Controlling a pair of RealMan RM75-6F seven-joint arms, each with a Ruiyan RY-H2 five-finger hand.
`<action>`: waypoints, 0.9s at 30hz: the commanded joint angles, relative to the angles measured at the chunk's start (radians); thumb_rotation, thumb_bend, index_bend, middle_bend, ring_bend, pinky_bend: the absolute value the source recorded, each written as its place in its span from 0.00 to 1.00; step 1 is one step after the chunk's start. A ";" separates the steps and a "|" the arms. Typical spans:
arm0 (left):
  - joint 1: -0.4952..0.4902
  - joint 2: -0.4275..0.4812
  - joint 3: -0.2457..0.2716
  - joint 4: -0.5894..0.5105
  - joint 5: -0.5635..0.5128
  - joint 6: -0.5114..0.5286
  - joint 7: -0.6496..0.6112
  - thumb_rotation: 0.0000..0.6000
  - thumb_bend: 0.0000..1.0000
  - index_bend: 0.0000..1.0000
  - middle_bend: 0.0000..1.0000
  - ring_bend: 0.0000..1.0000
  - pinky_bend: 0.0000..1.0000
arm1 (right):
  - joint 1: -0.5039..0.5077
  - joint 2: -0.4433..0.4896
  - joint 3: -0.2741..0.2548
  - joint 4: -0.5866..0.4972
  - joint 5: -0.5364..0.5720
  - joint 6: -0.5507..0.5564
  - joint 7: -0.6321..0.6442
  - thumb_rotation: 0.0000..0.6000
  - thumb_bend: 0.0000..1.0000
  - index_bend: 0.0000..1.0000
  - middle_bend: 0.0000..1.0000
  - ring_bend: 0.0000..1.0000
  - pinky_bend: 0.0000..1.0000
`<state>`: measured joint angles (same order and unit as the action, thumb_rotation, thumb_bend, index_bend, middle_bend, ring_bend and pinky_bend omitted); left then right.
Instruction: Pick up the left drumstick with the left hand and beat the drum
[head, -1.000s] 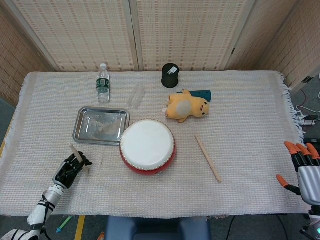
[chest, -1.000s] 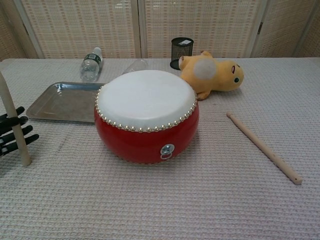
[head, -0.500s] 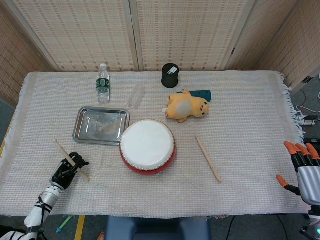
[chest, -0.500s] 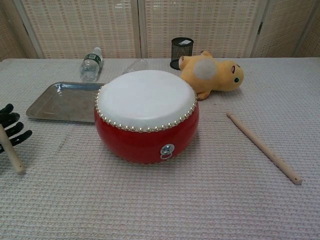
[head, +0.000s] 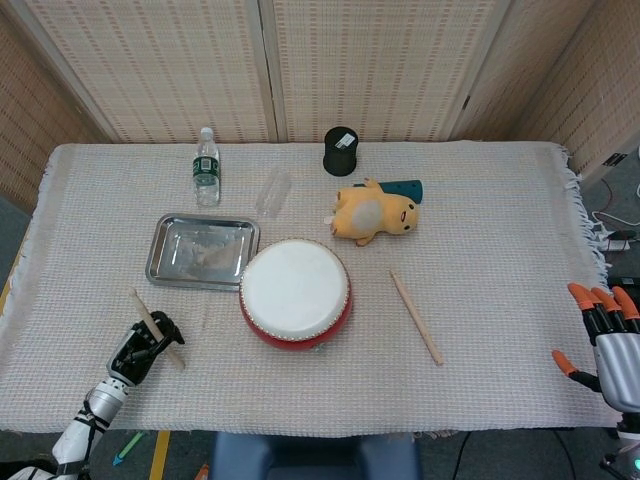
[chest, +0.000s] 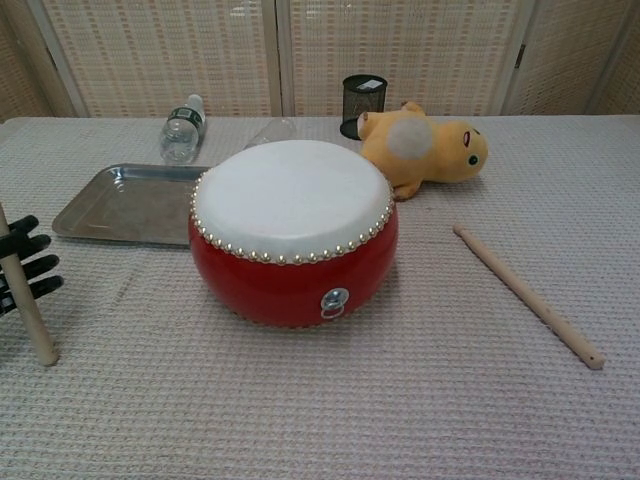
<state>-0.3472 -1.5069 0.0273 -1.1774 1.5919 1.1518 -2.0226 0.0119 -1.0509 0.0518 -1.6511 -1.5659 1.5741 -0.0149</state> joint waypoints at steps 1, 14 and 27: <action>-0.003 0.004 0.018 0.000 0.023 0.019 0.017 0.86 0.24 0.52 0.62 0.53 0.51 | 0.001 0.001 0.000 -0.001 -0.001 -0.001 -0.001 1.00 0.21 0.00 0.12 0.00 0.00; -0.014 -0.006 0.066 0.008 0.047 0.039 0.153 0.82 0.23 0.58 0.67 0.57 0.53 | -0.001 0.005 0.000 -0.006 -0.005 0.004 -0.004 1.00 0.21 0.00 0.12 0.00 0.00; 0.000 -0.030 0.105 0.031 0.042 0.045 0.204 0.82 0.23 0.63 0.69 0.59 0.54 | 0.001 0.007 -0.001 -0.014 -0.009 0.003 -0.006 1.00 0.21 0.00 0.12 0.00 0.00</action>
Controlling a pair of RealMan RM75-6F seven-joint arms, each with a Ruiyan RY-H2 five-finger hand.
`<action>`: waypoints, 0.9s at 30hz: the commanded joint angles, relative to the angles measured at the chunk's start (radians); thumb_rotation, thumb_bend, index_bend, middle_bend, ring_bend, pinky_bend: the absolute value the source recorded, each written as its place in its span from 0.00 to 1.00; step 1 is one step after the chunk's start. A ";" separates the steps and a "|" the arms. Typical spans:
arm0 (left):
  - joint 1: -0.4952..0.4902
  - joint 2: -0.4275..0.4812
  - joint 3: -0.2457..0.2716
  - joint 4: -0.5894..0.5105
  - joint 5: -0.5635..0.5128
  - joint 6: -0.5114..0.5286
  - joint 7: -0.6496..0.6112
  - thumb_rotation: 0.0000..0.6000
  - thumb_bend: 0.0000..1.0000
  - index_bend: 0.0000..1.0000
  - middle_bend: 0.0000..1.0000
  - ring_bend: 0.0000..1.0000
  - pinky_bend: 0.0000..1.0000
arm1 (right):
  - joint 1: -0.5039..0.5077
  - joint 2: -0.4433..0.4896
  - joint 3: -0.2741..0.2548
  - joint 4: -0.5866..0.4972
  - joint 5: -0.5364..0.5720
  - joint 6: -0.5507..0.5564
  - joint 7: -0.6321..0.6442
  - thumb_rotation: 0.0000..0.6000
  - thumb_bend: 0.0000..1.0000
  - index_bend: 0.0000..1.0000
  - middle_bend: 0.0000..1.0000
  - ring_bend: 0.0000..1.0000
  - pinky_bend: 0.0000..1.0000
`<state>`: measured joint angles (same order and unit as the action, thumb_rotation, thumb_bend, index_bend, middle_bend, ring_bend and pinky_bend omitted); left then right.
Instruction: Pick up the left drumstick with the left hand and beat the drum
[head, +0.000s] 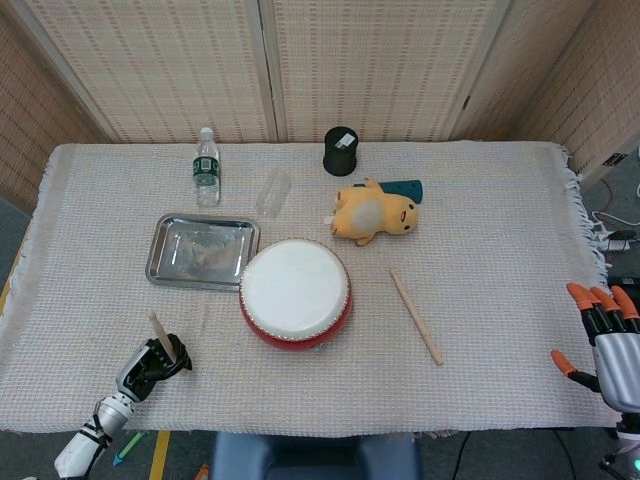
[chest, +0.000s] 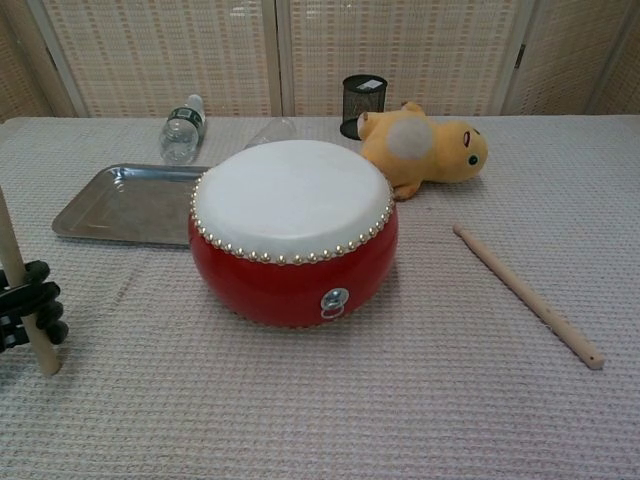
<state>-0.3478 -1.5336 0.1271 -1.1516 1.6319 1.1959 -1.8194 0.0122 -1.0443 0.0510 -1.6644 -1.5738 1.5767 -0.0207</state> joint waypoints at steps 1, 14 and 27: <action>0.001 -0.006 0.007 0.008 0.003 0.000 0.000 0.82 0.23 0.63 0.69 0.59 0.54 | 0.001 0.000 0.000 -0.001 -0.001 0.000 -0.001 1.00 0.21 0.00 0.12 0.00 0.00; 0.003 -0.030 0.017 0.039 -0.012 -0.010 0.022 1.00 0.23 0.70 0.76 0.66 0.58 | 0.000 -0.001 0.000 -0.008 -0.003 0.003 -0.007 1.00 0.21 0.00 0.12 0.00 0.00; 0.003 -0.042 0.026 0.044 -0.015 -0.017 0.036 1.00 0.25 0.78 0.86 0.75 0.67 | 0.000 -0.002 0.000 -0.009 -0.007 0.005 -0.011 1.00 0.21 0.00 0.12 0.00 0.00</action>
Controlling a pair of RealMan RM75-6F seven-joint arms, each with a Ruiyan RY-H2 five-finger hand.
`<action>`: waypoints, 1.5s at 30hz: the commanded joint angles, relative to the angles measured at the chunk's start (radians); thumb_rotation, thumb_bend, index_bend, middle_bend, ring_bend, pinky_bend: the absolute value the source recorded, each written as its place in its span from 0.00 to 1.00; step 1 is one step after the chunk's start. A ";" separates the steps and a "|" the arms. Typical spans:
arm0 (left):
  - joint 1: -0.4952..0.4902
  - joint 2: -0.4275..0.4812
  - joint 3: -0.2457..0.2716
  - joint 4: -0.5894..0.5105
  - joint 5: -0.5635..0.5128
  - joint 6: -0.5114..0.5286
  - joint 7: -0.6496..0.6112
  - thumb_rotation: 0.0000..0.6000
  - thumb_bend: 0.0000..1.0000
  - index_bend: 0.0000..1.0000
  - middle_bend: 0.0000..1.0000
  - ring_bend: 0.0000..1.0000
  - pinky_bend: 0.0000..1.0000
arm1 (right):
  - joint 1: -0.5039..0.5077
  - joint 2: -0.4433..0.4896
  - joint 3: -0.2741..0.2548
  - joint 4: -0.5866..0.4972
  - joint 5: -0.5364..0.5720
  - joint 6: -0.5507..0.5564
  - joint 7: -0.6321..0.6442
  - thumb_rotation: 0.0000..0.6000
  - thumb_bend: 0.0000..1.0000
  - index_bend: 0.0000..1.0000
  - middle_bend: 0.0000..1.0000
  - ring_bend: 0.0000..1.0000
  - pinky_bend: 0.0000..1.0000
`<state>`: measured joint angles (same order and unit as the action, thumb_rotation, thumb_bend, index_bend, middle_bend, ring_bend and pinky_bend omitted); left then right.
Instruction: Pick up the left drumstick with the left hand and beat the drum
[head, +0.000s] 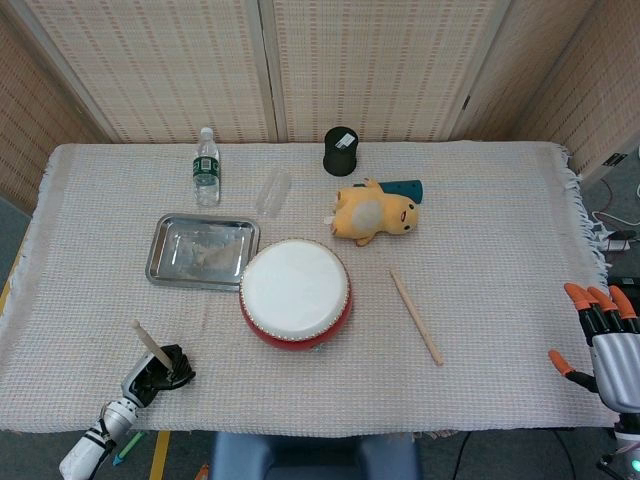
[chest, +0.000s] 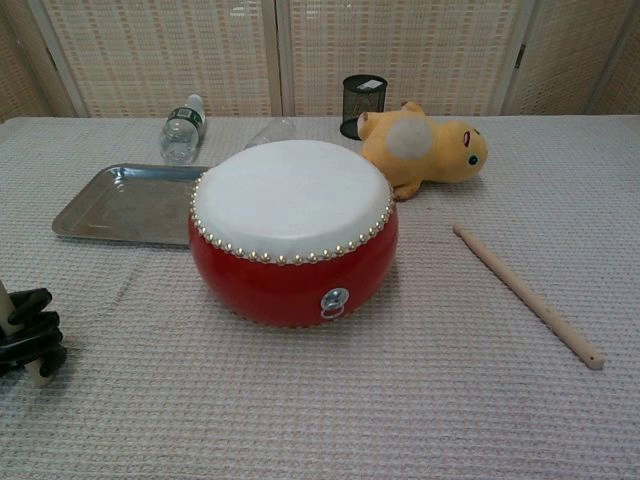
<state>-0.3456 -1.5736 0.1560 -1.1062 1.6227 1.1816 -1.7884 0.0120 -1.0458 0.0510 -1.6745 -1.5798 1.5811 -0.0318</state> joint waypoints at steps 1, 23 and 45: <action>0.001 -0.003 -0.006 -0.003 -0.010 -0.003 0.009 1.00 0.25 0.79 0.87 0.77 0.70 | 0.000 0.000 0.000 0.001 -0.001 0.002 0.001 1.00 0.21 0.00 0.12 0.00 0.00; 0.022 -0.003 -0.059 -0.037 -0.072 -0.005 0.173 1.00 0.77 1.00 1.00 0.99 1.00 | 0.001 0.001 0.002 0.002 -0.007 0.007 0.002 1.00 0.21 0.00 0.12 0.00 0.00; -0.193 0.242 -0.319 -0.343 -0.150 -0.019 1.499 1.00 0.78 1.00 1.00 1.00 1.00 | 0.019 0.034 0.022 -0.011 -0.039 0.026 -0.008 1.00 0.21 0.00 0.12 0.00 0.00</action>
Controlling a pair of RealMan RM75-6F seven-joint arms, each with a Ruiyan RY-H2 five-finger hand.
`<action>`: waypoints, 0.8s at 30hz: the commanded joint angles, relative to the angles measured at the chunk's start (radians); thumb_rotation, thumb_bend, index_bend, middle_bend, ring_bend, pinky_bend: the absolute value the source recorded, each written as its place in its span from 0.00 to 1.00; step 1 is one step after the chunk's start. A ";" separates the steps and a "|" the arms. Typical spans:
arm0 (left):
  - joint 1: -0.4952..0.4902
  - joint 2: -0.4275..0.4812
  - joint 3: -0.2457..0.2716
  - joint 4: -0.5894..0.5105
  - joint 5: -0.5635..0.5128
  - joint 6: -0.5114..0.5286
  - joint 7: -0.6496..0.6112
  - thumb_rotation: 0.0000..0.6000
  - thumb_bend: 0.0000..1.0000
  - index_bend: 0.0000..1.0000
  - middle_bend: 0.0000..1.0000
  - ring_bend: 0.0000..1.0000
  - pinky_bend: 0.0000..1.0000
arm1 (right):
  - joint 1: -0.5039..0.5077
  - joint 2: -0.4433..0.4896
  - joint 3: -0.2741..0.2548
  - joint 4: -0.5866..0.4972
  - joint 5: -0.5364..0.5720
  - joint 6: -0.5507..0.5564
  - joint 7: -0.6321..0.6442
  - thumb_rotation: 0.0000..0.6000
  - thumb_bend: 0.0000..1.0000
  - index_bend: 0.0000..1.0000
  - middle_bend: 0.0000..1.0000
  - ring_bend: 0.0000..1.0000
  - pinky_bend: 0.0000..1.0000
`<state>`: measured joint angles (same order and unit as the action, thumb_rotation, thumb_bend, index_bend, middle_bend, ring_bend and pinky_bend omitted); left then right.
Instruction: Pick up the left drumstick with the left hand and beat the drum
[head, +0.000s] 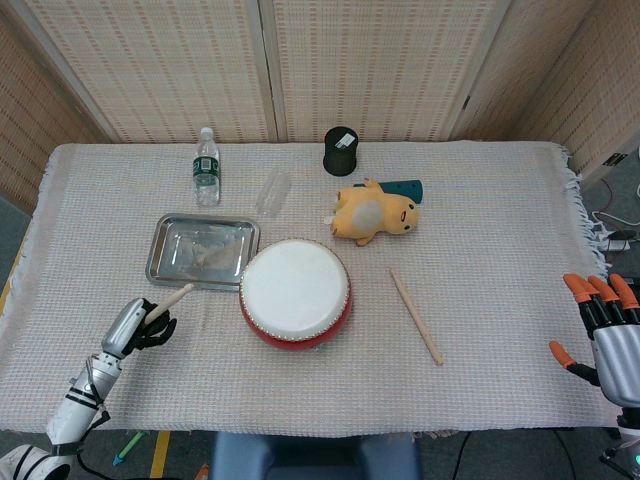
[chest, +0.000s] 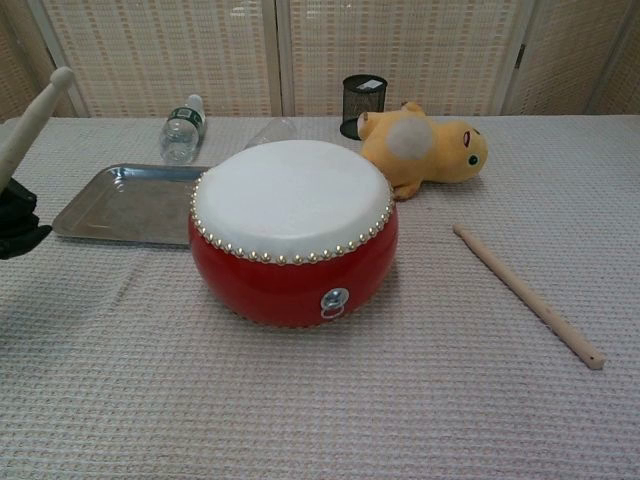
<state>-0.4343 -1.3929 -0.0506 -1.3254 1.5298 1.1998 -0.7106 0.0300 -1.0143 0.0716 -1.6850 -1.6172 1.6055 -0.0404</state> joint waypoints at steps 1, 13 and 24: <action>-0.116 0.056 -0.119 -0.125 -0.058 -0.040 0.474 1.00 0.78 1.00 1.00 1.00 1.00 | 0.001 0.004 0.002 0.000 -0.003 0.003 0.002 1.00 0.21 0.00 0.12 0.00 0.00; -0.243 0.002 -0.152 -0.144 -0.118 -0.139 0.986 1.00 0.78 1.00 1.00 1.00 1.00 | 0.006 0.002 0.001 0.027 -0.005 0.002 0.043 1.00 0.21 0.00 0.12 0.00 0.00; -0.310 -0.059 -0.116 -0.104 -0.199 -0.213 1.343 1.00 0.78 1.00 1.00 0.99 1.00 | 0.007 -0.004 -0.004 0.051 -0.008 0.004 0.070 1.00 0.21 0.00 0.12 0.00 0.00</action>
<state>-0.7249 -1.4356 -0.1787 -1.4352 1.3661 1.0119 0.5641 0.0371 -1.0185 0.0676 -1.6341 -1.6251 1.6094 0.0293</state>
